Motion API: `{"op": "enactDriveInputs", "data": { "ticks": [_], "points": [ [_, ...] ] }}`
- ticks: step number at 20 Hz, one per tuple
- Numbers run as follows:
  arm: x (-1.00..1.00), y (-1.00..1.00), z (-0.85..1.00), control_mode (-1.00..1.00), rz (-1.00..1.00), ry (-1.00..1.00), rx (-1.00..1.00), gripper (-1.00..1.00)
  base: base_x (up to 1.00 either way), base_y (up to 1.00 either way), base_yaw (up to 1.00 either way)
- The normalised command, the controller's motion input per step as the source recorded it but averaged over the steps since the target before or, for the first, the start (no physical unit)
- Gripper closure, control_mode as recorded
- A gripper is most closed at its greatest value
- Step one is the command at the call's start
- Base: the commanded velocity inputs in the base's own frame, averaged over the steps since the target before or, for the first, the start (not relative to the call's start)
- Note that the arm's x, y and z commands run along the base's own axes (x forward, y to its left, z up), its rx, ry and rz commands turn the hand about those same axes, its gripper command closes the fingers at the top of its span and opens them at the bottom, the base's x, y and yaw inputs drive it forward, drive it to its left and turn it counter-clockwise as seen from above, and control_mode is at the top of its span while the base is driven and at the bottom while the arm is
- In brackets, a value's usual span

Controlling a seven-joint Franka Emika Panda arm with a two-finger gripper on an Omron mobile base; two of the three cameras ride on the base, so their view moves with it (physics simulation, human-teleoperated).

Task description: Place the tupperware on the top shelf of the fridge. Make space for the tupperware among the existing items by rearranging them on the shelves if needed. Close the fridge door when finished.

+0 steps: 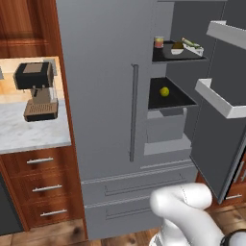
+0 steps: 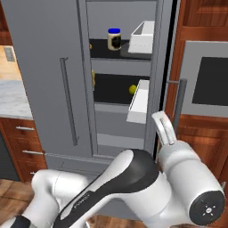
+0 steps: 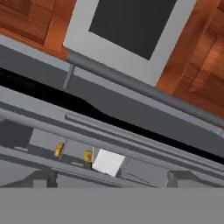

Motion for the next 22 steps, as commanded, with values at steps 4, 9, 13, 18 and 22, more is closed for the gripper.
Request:
{"op": "enactDriveInputs", "data": {
  "ticks": [4,9,13,18,22],
  "points": [
    [0.65,-0.73,-0.10,-1.00,0.00,0.02,0.36,-1.00,0.00,0.00,0.00],
    [0.81,-0.53,-0.06,-1.00,0.00,0.11,0.36,-1.00,0.00,0.00,0.00],
    [0.55,-0.37,-0.22,-1.00,0.00,0.11,0.25,-1.00,0.00,0.00,0.00],
    [0.34,-0.09,-0.58,-1.00,0.04,0.08,0.13,-1.00,0.00,0.00,0.00],
    [0.26,0.00,-0.83,-1.00,0.12,0.02,0.03,-1.00,0.00,0.00,0.00]
  ]
}}
